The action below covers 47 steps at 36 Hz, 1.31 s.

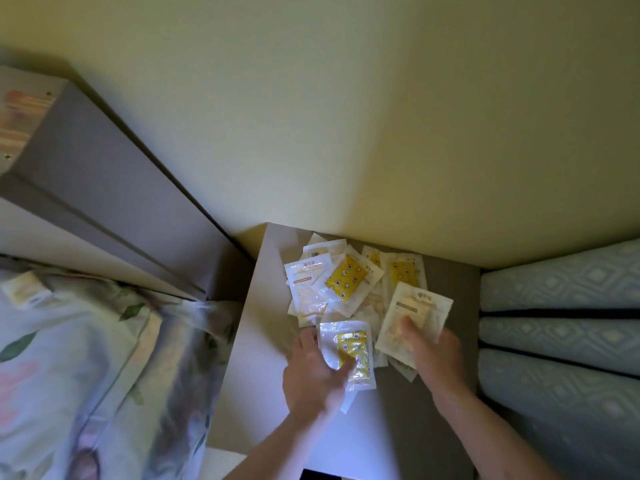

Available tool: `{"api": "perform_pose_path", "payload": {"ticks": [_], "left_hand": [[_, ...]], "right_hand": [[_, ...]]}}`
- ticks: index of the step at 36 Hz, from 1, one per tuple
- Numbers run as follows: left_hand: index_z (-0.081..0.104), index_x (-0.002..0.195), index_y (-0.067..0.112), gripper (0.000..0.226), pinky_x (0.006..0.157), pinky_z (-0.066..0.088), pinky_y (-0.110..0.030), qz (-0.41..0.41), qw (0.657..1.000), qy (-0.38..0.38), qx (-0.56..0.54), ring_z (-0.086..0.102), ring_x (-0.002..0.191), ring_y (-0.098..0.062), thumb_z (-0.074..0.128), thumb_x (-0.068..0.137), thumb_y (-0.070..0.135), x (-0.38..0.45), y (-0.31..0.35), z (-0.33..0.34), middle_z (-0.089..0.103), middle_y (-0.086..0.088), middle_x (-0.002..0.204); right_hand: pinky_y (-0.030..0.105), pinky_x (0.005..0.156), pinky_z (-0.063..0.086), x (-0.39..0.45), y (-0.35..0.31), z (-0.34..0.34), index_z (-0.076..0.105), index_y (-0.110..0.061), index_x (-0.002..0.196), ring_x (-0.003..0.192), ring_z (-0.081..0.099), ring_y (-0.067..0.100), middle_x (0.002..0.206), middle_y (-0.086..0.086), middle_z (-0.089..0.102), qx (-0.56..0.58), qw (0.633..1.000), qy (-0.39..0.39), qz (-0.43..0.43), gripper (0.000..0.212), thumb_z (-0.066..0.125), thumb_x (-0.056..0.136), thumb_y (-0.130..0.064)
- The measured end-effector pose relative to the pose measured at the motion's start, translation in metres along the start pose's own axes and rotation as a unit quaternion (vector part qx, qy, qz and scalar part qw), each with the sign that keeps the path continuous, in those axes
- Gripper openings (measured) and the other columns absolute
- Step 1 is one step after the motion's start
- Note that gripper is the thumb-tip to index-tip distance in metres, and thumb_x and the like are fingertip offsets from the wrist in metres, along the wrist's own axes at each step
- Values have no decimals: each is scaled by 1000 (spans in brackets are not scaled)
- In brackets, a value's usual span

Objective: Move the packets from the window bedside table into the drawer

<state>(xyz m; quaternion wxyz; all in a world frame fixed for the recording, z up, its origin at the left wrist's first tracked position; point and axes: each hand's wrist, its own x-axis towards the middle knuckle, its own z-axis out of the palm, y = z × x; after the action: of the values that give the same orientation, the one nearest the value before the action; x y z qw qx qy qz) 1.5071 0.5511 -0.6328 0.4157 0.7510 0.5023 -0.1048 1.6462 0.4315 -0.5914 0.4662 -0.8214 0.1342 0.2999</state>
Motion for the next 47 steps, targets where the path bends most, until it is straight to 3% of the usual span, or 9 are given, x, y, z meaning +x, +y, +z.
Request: {"api": "perform_pose_path", "payload": {"ticks": [9, 12, 17, 25, 29, 35, 38, 43, 47], "left_hand": [[50, 66, 27, 34, 60, 48, -32, 23, 996, 23, -80, 55, 66, -10, 81, 77, 37, -4, -19, 9, 55, 14, 65], [52, 64, 24, 34, 61, 46, -32, 31, 992, 22, -118, 54, 66, -12, 84, 76, 30, -7, -40, 0, 51, 14, 59], [58, 70, 32, 30, 59, 40, -10, 8, 992, 11, -129, 55, 64, 0, 83, 81, 21, -19, -62, -24, 69, 7, 76], [54, 83, 31, 23, 65, 47, -24, 33, 997, -21, -67, 57, 67, -9, 74, 87, 23, -15, -90, -56, 70, 8, 78], [62, 90, 31, 33, 68, 45, -11, 40, 992, -12, -117, 59, 69, -2, 81, 80, 6, -14, -85, -69, 66, 5, 79], [66, 84, 33, 27, 65, 46, -12, 76, 994, -37, -64, 61, 71, 5, 81, 81, 12, -11, -84, -71, 63, 37, 75], [61, 66, 29, 20, 61, 44, -29, 120, 992, -44, -11, 51, 62, -7, 77, 77, 31, -7, -84, -64, 59, 13, 64], [74, 83, 29, 22, 66, 39, -12, 136, 986, -70, 64, 56, 79, -2, 82, 75, 47, 1, -74, -47, 56, 20, 89], [76, 95, 22, 31, 83, 51, -27, 124, 988, -87, 32, 62, 94, -14, 83, 76, 46, 6, -69, -31, 56, 14, 112]], "right_hand": [[38, 78, 59, -17, 51, -21, 75, -26, 87, 84, 74, 14, 83, -12, 77, -26, 999, 27, 22, 11, 76, 87, -36], [12, 61, 52, -29, 55, -20, 75, -14, 101, 80, 69, 5, 90, -2, 76, -13, 1000, 25, 12, 11, 73, 92, -20], [3, 52, 44, -47, 63, -18, 72, -9, 104, 79, 63, 0, 92, 2, 73, -9, 1000, -12, 20, 11, 70, 93, -12], [19, 62, 47, -54, 77, -8, 70, -15, 108, 84, 69, 6, 94, -6, 74, -89, 995, -50, 21, 22, 74, 90, -27], [21, 62, 49, -50, 79, -4, 70, -17, 108, 86, 70, 7, 96, -7, 74, -100, 992, -70, 26, 26, 77, 87, -29], [26, 60, 48, -34, 69, 26, 71, -15, 97, 76, 68, 12, 86, -4, 73, -12, 995, -30, 93, 17, 80, 84, -21], [28, 68, 47, -27, 66, 45, 69, -16, 93, 74, 66, 16, 85, -3, 71, -15, 994, -24, 103, 18, 82, 82, -23], [30, 74, 48, -24, 60, 55, 68, -16, 96, 81, 64, 23, 88, 0, 68, -4, 995, -4, 98, 19, 81, 83, -20], [30, 72, 49, -30, 65, 50, 66, -17, 100, 84, 66, 23, 90, -1, 69, -13, 997, -15, 75, 22, 81, 84, -20]]}}
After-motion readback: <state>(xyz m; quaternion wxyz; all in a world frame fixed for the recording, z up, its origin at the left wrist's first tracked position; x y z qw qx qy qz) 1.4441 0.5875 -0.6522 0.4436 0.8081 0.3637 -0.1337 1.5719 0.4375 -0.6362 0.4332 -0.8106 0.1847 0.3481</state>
